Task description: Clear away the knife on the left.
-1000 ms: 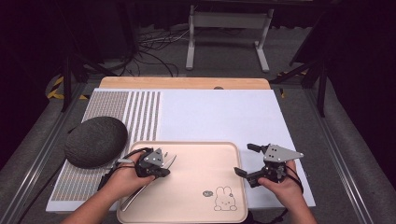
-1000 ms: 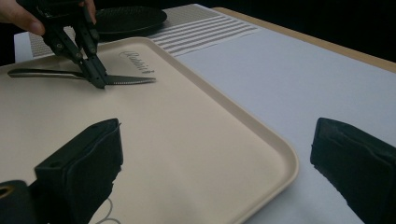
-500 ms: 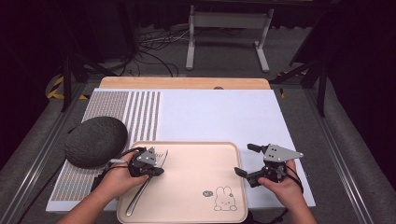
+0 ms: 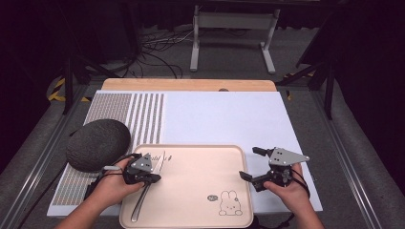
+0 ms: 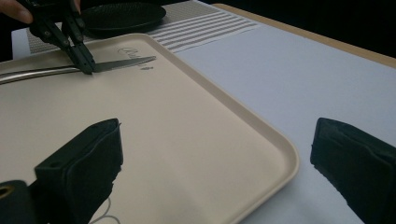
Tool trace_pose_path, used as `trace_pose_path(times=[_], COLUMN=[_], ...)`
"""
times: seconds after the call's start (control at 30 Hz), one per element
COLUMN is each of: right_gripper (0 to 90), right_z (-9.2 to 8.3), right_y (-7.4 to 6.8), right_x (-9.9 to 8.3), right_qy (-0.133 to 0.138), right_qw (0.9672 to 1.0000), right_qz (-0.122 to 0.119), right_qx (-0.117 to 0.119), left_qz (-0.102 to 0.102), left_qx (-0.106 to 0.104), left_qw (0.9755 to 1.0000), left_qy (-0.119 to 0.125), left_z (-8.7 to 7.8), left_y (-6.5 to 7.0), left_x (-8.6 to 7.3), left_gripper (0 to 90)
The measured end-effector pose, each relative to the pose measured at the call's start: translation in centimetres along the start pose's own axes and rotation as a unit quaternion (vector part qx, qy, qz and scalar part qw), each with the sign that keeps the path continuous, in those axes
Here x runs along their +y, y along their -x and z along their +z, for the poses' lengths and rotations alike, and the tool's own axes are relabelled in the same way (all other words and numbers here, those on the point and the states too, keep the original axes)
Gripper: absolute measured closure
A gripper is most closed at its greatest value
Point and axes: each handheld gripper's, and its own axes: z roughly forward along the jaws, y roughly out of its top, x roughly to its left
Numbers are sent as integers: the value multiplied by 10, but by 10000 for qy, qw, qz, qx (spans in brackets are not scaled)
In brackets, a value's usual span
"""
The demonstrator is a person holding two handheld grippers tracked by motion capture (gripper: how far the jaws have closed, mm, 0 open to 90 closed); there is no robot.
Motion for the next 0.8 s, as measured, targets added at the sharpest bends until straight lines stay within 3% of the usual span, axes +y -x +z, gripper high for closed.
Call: trace_pose_path(times=[0.8], right_gripper=[36], right_z=[1], right_y=[0], right_x=[-1], right_qy=[-16], right_qw=[10000], right_qz=[22], right_qx=[20], left_qz=[-178], left_qx=[23], left_qw=[9998], left_qy=[33], left_z=[-13], left_y=[1], left_x=[-20], left_gripper=[900])
